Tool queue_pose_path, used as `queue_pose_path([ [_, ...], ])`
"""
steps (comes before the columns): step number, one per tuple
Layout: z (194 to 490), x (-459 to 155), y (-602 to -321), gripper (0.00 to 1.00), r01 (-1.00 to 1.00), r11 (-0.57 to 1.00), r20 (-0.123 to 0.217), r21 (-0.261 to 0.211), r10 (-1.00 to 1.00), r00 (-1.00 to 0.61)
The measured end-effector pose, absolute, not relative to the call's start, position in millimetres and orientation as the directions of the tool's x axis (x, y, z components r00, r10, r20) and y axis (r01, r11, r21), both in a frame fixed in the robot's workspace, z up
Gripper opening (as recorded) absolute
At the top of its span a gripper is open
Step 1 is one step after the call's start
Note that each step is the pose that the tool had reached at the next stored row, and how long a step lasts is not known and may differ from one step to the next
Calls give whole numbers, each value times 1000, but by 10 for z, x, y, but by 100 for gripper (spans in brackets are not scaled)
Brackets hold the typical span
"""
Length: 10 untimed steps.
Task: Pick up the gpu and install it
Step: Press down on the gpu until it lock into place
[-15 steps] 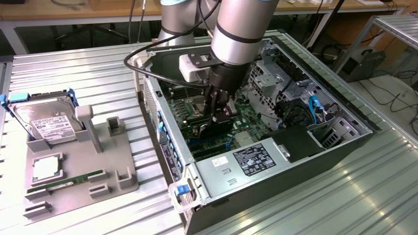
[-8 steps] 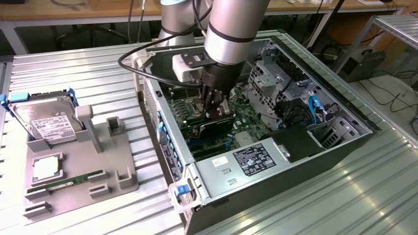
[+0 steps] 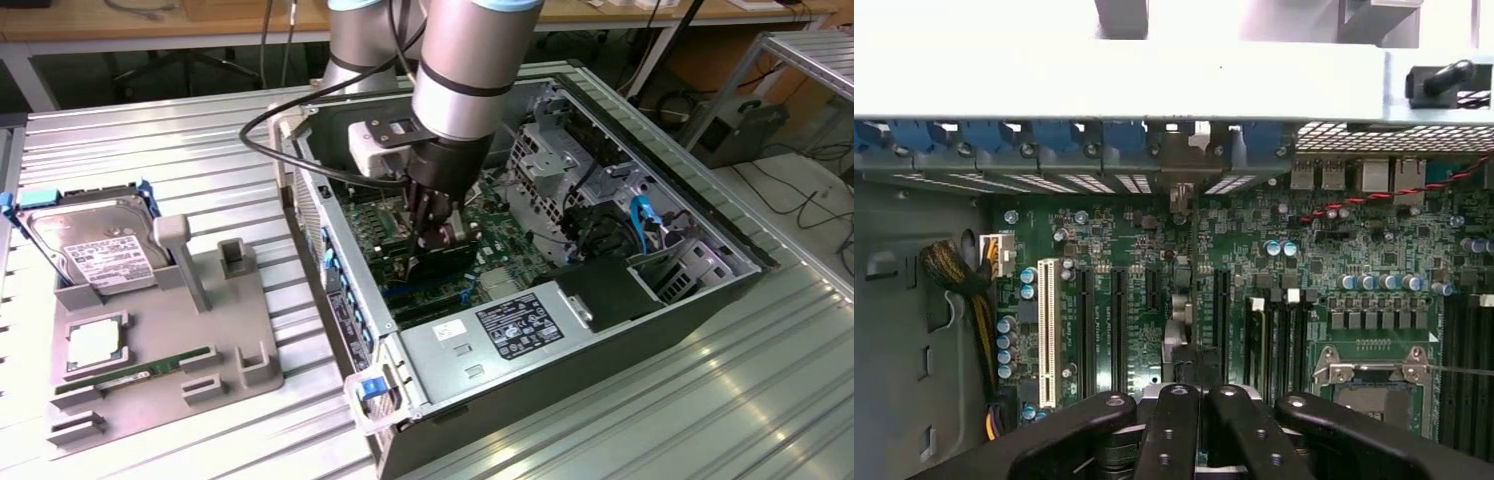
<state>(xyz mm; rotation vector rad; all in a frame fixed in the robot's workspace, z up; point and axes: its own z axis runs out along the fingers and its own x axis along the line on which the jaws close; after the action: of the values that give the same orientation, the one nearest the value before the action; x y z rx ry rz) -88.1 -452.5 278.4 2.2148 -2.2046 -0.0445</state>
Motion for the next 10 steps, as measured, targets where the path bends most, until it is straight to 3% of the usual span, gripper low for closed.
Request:
queue_pose_path([
  [10, 2692, -882, -4526, 11, -999, -4, 6, 32, -1000, 5],
])
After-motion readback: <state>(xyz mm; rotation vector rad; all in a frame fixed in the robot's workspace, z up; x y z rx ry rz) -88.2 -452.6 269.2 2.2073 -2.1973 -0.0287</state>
